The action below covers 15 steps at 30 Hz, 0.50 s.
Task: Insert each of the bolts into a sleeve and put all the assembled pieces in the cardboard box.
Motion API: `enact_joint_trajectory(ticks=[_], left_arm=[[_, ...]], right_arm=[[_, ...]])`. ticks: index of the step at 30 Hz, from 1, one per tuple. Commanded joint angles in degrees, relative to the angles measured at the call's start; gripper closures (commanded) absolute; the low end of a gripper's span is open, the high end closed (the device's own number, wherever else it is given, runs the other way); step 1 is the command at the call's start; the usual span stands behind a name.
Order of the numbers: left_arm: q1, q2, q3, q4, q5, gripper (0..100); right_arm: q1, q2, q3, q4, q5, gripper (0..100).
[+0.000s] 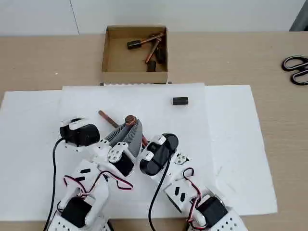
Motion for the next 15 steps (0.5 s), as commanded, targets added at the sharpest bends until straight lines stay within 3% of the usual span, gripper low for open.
enact_joint_trajectory(ticks=[1,15], left_arm=[[0.4,-0.4,-0.4,-1.7,-0.3,100],[-0.7,-0.4,-0.1,-1.5,-3.3,100]], right_arm=[[-0.6,-0.5,-0.4,-2.0,0.8,99.5],[-0.5,-0.5,0.2,-2.1,0.8,99.5]])
